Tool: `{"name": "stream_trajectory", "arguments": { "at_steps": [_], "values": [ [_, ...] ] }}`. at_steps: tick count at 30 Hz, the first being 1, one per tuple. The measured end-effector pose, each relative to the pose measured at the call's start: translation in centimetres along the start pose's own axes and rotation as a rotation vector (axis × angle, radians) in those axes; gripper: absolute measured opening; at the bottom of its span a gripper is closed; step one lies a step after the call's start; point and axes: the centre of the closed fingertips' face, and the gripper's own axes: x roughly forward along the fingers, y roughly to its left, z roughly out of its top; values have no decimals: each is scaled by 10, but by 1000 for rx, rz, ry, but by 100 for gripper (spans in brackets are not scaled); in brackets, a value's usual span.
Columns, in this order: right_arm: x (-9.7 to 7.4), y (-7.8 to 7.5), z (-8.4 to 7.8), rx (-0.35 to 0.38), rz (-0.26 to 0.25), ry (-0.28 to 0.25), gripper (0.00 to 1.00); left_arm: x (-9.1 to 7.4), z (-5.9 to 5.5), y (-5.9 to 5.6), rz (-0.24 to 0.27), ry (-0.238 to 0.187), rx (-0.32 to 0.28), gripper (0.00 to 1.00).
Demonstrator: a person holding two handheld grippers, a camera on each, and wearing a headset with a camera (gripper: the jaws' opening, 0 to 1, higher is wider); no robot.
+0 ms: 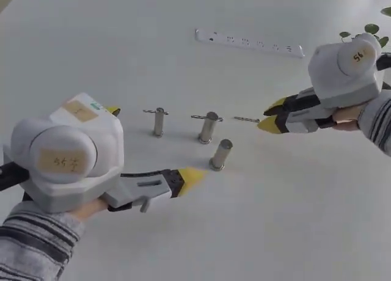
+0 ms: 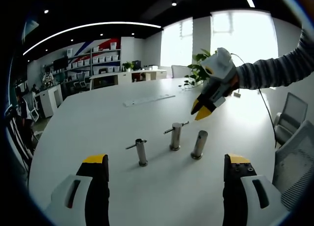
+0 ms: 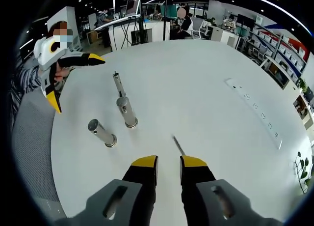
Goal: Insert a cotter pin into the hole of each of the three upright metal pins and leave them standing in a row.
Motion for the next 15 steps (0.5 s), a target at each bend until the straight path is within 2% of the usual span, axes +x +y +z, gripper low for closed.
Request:
{"name": "stream_trajectory", "arguments": {
  "at_steps": [8,15],
  "values": [
    [20,-22,-8,-79,25,75,10,-1,-1,0,3,8,5,96],
    [29,-23,-9,-111,49,112,7,-1,-1,-2,-4,9,5,95]
  ]
}}
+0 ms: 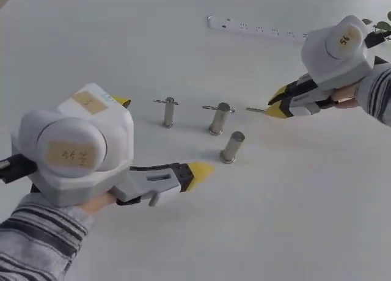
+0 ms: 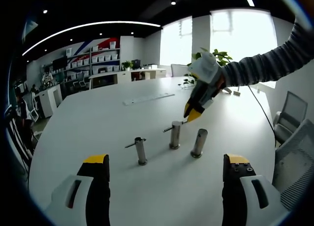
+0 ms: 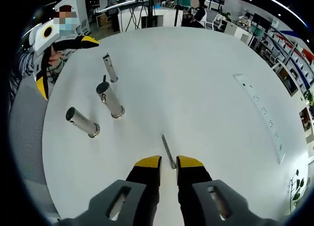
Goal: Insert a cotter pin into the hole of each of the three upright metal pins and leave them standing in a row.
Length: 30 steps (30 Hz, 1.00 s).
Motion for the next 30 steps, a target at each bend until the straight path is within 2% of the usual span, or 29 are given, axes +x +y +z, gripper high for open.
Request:
{"name": "stream_trajectory", "arguments": {
  "at_steps": [9,13,19,26,30],
  "values": [
    [7,3,-8,-70,35,73,3,-1,-2,3,2,5,-7,94],
    [8,3,-7,-90,43,76,0,-1,-2,2,0,5,-6,93],
    [7,6,-6,-126,42,87,0,0,-2,1,-9,9,-2,90],
    [6,7,-8,-163,39,87,0,0,-4,-1,-18,14,-4,88],
    [-2,9,1,-159,9,37,0,1,-6,-3,-24,24,-4,85]
  ]
}}
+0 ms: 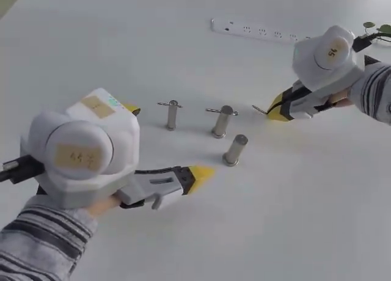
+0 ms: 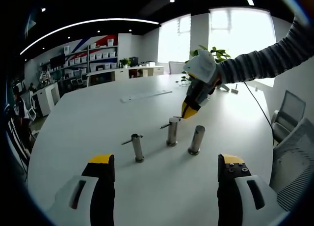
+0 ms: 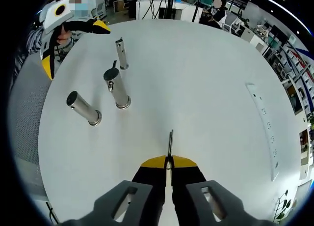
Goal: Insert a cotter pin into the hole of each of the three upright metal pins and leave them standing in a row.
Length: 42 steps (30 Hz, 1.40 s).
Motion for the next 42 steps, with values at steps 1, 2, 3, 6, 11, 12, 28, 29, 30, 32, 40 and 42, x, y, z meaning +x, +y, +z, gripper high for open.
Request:
{"name": "stream_trajectory", "arguments": {
  "at_steps": [1,2,3,6,11,12,28,29,30,32,40,42],
  "values": [
    [-2,1,1,-3,-4,-7,0,0,0,-1,-2,-1,-2,84],
    [-5,3,4,-7,-13,-20,0,0,0,-2,-7,-1,-8,83],
    [-7,4,6,-10,-16,-25,0,0,0,-3,-9,0,-12,82],
    [-11,3,11,-37,-37,-52,0,1,0,-5,-16,3,-16,80],
    [-28,15,25,-84,-62,-99,0,1,8,-9,-36,-15,-38,74],
    [-31,18,28,-96,-68,-104,0,1,10,-9,-37,-14,-37,73],
    [-63,62,69,-289,-108,-209,0,8,36,-21,-142,-47,-155,47],
    [-63,65,71,-296,-107,-213,0,8,37,-20,-141,-49,-163,47],
    [-63,68,71,-298,-105,-218,0,8,38,-21,-152,-55,-180,47],
    [-63,77,76,-326,-102,-230,0,9,39,-23,-164,-57,-221,43],
    [-64,106,92,-390,-89,-252,0,8,48,-34,-231,-79,-323,29],
    [-64,110,94,-400,-81,-251,0,8,50,-37,-246,-80,-340,27]
  ]
}}
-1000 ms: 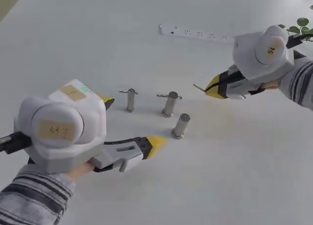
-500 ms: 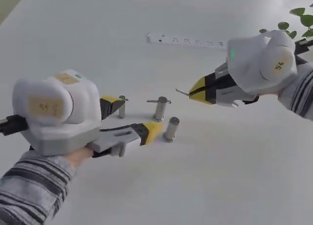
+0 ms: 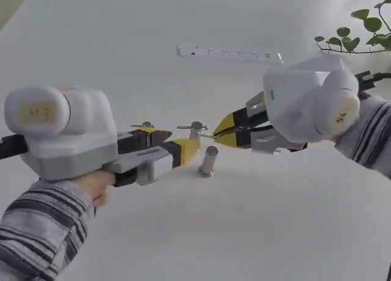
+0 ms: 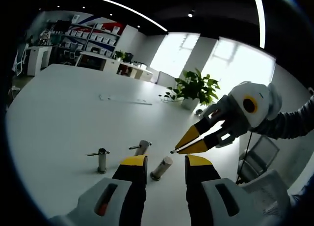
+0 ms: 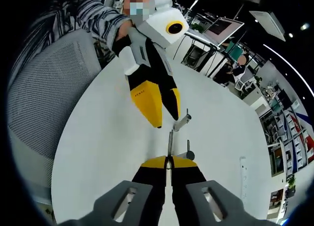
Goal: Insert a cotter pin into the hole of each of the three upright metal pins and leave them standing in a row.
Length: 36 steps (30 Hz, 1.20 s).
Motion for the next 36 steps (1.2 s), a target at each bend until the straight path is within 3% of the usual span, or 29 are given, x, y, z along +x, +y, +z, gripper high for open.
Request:
{"name": "stream_trajectory", "arguments": {
  "at_steps": [2,8,25,30,36],
  "values": [
    [-1,1,5,-10,2,-10,0,1,-1,-4,-22,0,-41,24],
    [-3,5,17,-34,6,-31,0,1,0,-12,-56,-16,-79,14],
    [-7,6,26,-44,-2,-49,0,4,1,-19,-97,-27,-138,0],
    [-7,6,27,-21,-6,-56,0,3,2,-21,-112,-45,-111,0],
    [-6,12,26,113,33,-75,0,3,-2,-22,-116,-31,-31,0]
  ]
}}
